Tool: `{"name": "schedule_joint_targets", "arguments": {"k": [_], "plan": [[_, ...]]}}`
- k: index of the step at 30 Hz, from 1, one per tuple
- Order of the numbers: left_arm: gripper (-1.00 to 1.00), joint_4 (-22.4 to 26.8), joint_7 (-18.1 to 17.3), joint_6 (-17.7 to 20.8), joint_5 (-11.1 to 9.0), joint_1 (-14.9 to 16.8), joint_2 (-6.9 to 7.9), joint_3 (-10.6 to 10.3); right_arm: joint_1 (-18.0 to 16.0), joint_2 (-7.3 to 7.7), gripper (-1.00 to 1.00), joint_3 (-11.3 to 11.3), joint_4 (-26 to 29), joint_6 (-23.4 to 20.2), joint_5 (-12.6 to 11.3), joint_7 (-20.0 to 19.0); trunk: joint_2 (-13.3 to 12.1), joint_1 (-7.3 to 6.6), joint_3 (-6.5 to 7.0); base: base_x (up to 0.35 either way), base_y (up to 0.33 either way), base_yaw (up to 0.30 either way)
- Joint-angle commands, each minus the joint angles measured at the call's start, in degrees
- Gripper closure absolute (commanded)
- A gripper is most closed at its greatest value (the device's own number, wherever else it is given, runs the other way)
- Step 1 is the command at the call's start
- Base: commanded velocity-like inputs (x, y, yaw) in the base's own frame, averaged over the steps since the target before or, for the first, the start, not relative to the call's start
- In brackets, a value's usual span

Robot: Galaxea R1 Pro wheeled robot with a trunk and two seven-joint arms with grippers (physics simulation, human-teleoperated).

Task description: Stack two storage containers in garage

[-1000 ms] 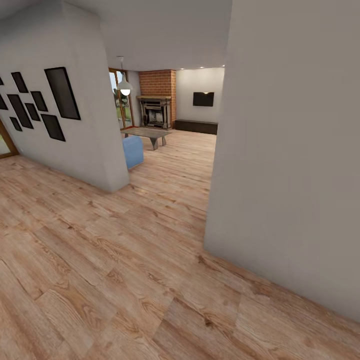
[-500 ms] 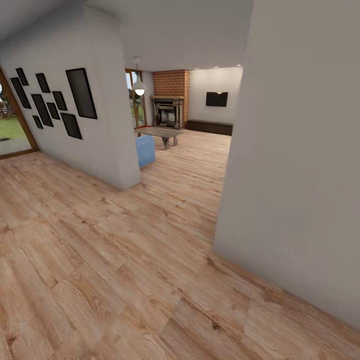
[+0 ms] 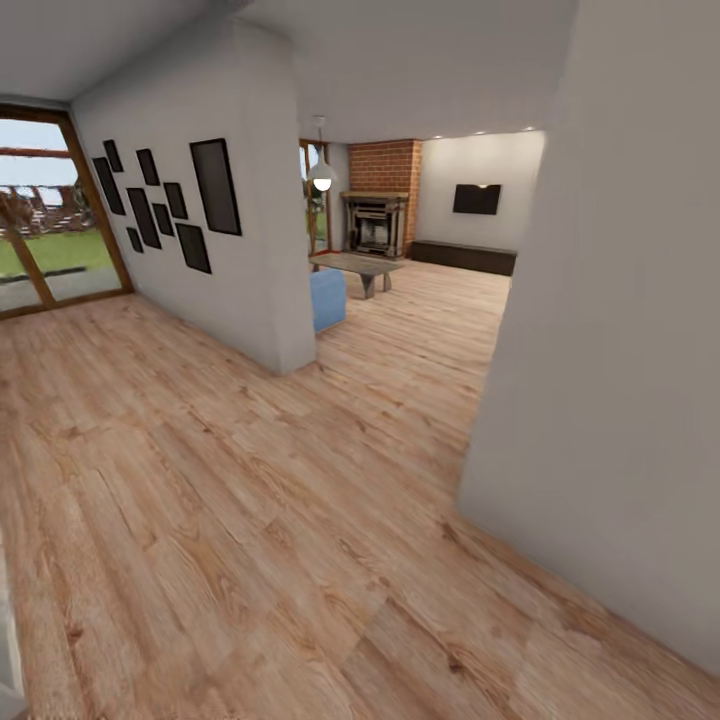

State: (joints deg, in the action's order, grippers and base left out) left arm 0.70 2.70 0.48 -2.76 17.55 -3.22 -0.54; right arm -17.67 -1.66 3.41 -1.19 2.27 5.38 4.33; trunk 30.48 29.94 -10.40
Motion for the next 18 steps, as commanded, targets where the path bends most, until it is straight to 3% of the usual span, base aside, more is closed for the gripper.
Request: {"name": "schedule_joint_targets", "arguments": {"k": [1, 7, 18], "plan": [[-1.00, 0.0, 0.2, 0.0, -0.3, 0.0, 0.01, -0.1, -0.1, -0.01, -1.00, 0.4, -0.1, 0.2, 0.6, 0.2, 0.1, 0.03, -0.09, 0.123, 0.000, 0.252], [-1.00, 0.0, 0.1, 0.1, -0.3, 0.0, 0.30, -0.1, -0.1, -0.01, -1.00, 0.4, -0.1, 0.2, 0.6, 0.2, 0.1, 0.03, -0.09, 0.274, 0.000, 0.232], [-1.00, 0.0, 0.1, 0.1, -0.4, 0.0, 0.32, -0.1, -0.1, -0.01, -1.00, 0.4, -0.1, 0.2, 0.6, 0.2, 0.1, 0.03, -0.09, 0.336, 0.000, 0.022]]}}
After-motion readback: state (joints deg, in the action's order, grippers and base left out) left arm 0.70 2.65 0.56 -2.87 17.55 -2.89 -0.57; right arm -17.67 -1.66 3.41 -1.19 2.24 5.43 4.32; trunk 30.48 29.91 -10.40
